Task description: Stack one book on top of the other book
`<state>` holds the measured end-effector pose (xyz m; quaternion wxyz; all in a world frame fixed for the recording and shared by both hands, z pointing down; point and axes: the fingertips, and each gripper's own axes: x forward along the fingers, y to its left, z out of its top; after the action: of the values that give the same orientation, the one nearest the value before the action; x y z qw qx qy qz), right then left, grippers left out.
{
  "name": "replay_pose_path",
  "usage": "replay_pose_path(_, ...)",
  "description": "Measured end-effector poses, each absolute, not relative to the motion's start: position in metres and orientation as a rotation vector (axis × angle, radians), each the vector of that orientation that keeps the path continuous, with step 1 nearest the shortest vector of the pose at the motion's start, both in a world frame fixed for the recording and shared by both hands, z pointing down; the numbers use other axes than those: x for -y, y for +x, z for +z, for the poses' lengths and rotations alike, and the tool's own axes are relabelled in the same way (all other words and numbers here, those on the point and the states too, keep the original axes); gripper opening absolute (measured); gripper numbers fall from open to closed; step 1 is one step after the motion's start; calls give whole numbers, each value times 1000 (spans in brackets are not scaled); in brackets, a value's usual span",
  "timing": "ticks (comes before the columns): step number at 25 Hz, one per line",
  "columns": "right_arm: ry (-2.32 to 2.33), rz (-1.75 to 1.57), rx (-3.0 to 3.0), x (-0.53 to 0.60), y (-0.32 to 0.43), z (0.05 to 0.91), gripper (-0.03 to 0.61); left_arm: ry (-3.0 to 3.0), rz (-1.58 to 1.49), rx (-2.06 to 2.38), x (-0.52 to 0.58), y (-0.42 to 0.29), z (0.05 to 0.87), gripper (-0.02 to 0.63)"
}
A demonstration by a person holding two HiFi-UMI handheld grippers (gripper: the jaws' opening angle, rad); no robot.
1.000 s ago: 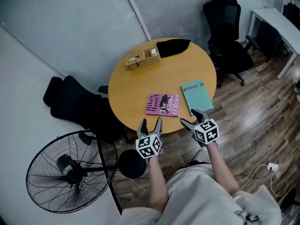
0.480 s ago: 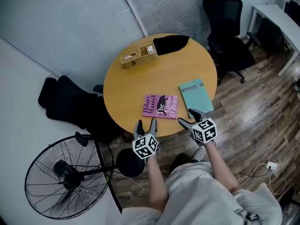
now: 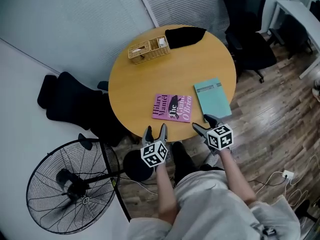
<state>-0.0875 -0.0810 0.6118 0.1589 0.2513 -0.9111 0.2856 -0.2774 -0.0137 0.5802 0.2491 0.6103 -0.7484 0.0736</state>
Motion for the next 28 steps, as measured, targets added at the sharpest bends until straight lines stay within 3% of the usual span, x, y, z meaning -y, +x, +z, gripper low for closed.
replay_pose_path(15, 841, 934, 2493, 140, -141, 641, 304, 1721, 327, 1859, 98, -334, 620, 334)
replay_pose_path(28, 946, 1006, 2292, 171, -160, 690, 304, 1671, 492, 1583, 141, -361, 722, 334)
